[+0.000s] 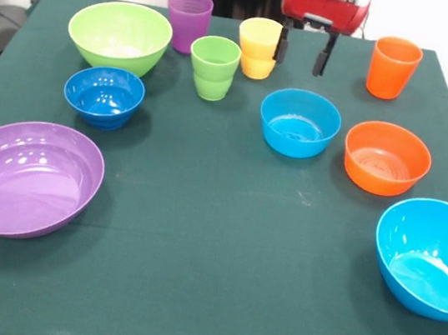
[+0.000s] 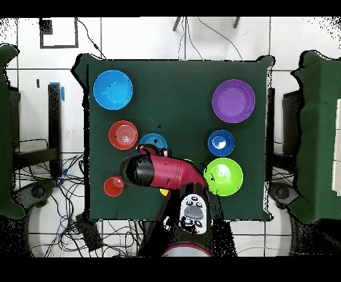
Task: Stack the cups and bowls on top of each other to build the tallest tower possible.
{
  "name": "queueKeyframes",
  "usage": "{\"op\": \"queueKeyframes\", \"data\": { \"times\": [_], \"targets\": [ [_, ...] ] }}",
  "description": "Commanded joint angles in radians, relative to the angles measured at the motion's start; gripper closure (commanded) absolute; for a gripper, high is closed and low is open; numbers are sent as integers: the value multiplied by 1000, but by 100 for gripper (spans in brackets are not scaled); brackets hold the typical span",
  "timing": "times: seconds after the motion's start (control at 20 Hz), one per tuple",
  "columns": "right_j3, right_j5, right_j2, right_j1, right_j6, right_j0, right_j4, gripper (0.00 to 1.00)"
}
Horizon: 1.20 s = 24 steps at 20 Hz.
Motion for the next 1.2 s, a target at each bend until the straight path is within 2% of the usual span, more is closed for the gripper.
{"op": "queueKeyframes", "data": {
  "times": [0.05,0.3,0.45,1.2],
  "targets": [
    [17,-146,122,138,155,-24,-26,0],
    [-56,-250,153,256,135,-55,-47,0],
    [-98,-269,168,301,108,-75,-60,0],
    [-134,-265,171,335,99,-84,-66,0]
  ]
}}
